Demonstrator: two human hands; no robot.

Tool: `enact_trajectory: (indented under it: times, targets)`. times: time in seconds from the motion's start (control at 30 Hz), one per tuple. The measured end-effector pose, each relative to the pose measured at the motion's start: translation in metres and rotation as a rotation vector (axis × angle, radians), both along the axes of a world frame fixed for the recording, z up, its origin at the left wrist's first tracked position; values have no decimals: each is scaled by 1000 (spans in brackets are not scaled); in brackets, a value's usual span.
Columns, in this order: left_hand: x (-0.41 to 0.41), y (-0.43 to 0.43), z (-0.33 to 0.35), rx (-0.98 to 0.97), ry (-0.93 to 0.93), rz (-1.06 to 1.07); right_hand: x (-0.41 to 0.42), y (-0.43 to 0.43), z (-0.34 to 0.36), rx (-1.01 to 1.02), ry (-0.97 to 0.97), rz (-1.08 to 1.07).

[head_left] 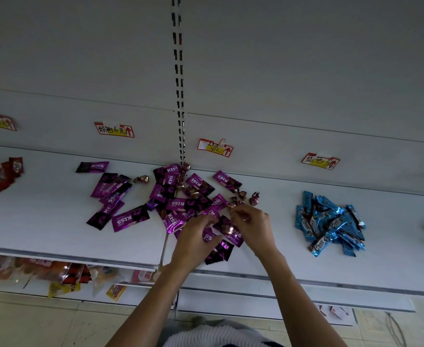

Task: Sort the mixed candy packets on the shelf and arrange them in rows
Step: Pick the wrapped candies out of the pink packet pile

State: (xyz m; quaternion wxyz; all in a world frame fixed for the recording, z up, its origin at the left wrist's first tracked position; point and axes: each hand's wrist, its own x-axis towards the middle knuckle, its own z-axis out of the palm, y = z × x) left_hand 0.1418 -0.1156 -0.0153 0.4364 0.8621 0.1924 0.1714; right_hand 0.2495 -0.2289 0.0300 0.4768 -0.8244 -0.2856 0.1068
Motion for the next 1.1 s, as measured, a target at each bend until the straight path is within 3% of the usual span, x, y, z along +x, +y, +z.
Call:
enact_trajectory:
  times: [0.17,0.47,0.57,0.77,1.1]
  targets:
    - [5,-3,-14,17,81,78,-10,4,-7,-140,-115,187]
    - [-6,4,-22,201,3,-81,3,-5,-35,-218,-275,11]
    - [-10,9,-25,253,5,-84,-4,-4,-34,-232,-259,23]
    - [-30,33,-27,261,24,-4,-19,12,-25,-571,-139,87]
    - [-67,87,-26,319,96,163,-40,55,-32,-336,-82,33]
